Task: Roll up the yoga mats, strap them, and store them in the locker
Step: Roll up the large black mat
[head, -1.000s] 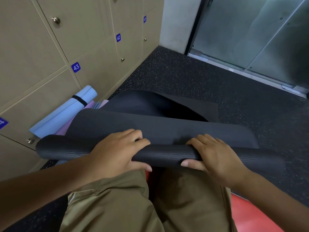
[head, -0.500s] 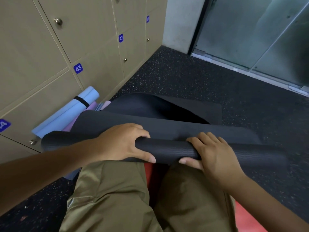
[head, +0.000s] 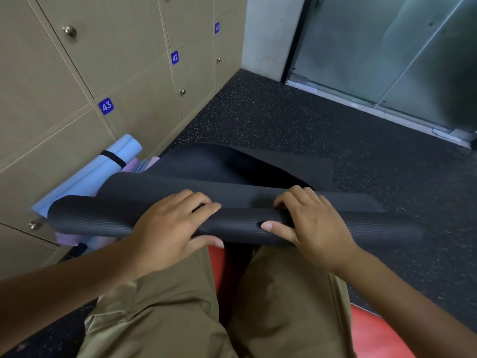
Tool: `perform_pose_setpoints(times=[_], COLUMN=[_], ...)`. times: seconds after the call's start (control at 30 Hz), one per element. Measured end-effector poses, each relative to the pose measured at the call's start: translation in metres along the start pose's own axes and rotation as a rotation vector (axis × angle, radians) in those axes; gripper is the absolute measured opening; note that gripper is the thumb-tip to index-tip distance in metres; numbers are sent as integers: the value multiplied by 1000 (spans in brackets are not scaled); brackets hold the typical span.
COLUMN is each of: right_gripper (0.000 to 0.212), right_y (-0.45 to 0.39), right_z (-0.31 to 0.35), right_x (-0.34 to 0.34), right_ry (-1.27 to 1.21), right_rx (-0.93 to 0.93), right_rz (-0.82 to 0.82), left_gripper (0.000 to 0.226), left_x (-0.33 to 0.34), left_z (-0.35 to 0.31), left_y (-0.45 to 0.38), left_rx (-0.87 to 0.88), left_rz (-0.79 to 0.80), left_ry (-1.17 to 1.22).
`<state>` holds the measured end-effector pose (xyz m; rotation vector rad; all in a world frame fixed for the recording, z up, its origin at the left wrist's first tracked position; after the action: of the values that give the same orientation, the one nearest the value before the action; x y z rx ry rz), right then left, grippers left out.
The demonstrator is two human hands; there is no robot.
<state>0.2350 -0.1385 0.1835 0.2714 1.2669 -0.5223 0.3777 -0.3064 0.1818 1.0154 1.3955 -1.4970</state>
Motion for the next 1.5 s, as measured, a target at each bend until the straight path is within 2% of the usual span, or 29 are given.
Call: perform_pose_setpoints(times=[0.07, 0.13, 0.27, 0.4, 0.47, 0.6, 0.7, 0.8, 0.87, 1.03, 1.13, 1.2, 1.3, 1.4, 1.5], right_gripper=[69, 75, 83, 83, 87, 99, 101, 94, 92, 74, 80, 82, 82, 85, 88], right_y=[6, 12, 9, -7, -19, -41, -51, -57, -59, -40, -28, -28, -42, -58, -72], right_z=[5, 8, 2, -7, -12, -25, -33, -39, -40, -26, -28, -32, -36, -45, -53], right_x=[-4, -2, 1, 0, -3, -1, 4, 9, 10, -9, 2, 5, 4, 3, 5], right_ry=[58, 142, 142, 50, -7, -131, -197, -234, -231, -77, 76, 74, -3, -92, -190], right_rx=[-14, -46, -82, -87, -87, 38, 118, 168, 178, -43, -93, -81, -69, -20, 63], right_rz=[-144, -204, -251, -221, -186, 14, 142, 255, 247, -103, -139, -161, -121, 1, 147], left_gripper=[71, 68, 70, 78, 80, 65, 69, 71, 68, 65, 73, 85, 81, 87, 66], left_x=[4, 8, 22, 33, 27, 0, 6, 14, 17, 31, 41, 47, 53, 43, 22], left_z=[7, 16, 28, 34, 34, 19, 10, 16, 20, 37, 47, 51, 58, 57, 45], left_y=[-6, -14, -27, -36, -40, -41, -31, -30, -35, -56, -67, -73, -79, -83, -77], left_rx=[-30, -64, -84, -90, -75, -10, -15, -53, -29, -84, -114, -133, -161, -150, -103], left_rz=[77, 172, 385, 489, 410, 59, 27, -1, 4, 198, 313, 402, 488, 343, 24], left_ry=[56, 141, 264, 326, 274, 62, -29, 6, 34, 212, 312, 355, 383, 252, 74])
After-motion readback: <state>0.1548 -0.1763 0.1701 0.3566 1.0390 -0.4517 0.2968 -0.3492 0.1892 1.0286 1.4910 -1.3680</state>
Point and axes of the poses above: each hand's wrist, its own y-axis away from the middle knuckle, its own x-axis out of the palm, z = x × y, the point moved 8 cm from there along -y, towards the middle knuckle, and after that the axes turned 10 degrees about -y, right-handed, at the moved point
